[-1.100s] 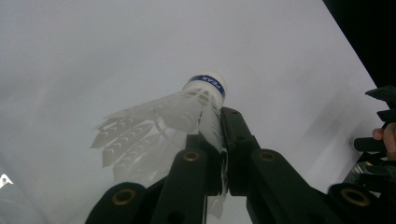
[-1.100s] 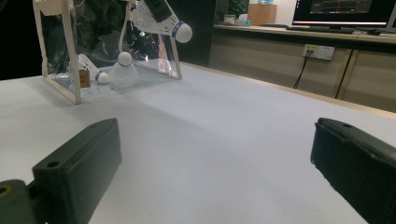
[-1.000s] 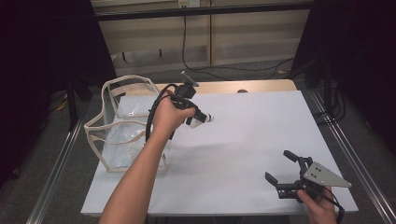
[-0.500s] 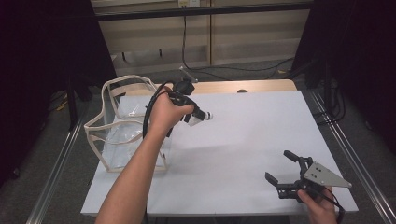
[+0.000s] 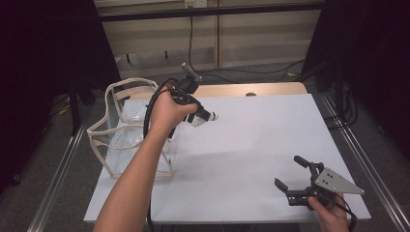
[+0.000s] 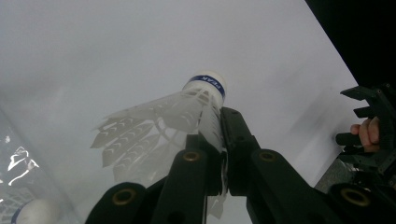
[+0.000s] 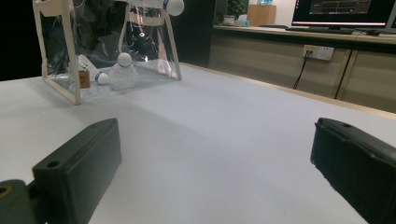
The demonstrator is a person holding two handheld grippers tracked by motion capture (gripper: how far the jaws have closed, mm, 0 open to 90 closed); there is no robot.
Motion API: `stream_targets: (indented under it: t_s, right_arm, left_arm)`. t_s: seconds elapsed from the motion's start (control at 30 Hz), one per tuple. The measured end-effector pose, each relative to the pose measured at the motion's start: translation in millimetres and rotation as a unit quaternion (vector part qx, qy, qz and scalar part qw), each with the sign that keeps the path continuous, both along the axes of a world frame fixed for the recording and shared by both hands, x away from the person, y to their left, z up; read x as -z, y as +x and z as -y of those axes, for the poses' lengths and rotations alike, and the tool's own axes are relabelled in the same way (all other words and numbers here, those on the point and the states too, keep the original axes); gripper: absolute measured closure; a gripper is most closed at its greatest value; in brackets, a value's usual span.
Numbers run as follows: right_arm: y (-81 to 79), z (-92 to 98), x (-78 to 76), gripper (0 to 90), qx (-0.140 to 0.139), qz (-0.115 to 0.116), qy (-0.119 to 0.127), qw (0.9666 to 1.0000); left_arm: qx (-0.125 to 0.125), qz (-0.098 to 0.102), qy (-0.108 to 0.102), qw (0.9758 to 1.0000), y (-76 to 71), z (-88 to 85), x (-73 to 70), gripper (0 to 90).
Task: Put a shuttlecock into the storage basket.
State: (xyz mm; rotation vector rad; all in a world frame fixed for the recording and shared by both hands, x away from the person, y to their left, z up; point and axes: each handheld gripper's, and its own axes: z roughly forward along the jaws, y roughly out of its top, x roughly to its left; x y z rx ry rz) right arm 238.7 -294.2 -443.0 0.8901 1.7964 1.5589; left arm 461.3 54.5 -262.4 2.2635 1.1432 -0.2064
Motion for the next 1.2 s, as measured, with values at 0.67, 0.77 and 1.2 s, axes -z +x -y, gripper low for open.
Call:
stream_targets:
  t_s: [0.67,0.77,1.2]
  right_arm:
    - [-0.1,0.0,-0.2,1.4,0.0,-0.001,0.0,1.0]
    - [-0.1,-0.3,-0.2,1.4,-0.001,-0.001,0.002,1.0]
    - [-0.1,-0.9,-0.2,1.4,0.0,-0.001,0.004,1.0]
  left_arm:
    - [-0.003,0.008,-0.001,1.0,0.4,-7.9,-20.9,87.9]
    - [-0.002,0.009,-0.001,1.0,-0.1,-8.1,-24.6,87.9]
    - [0.0,0.009,0.004,0.9999,-1.4,-12.7,-38.6,87.9]
